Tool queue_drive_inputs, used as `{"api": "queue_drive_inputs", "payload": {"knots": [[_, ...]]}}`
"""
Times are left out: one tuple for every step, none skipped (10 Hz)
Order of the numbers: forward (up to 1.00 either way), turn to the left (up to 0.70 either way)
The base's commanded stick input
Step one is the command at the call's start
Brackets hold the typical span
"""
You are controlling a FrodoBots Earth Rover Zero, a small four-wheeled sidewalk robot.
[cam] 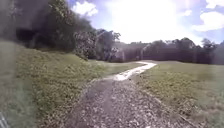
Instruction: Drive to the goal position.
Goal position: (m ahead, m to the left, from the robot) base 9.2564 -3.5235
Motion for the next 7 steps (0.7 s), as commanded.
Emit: {"api": "queue_drive_inputs", "payload": {"knots": [[0.70,0.00],[0.70,0.00],[0.70,0.00],[0.70,0.00],[0.70,0.00],[0.70,0.00],[0.70,0.00]]}}
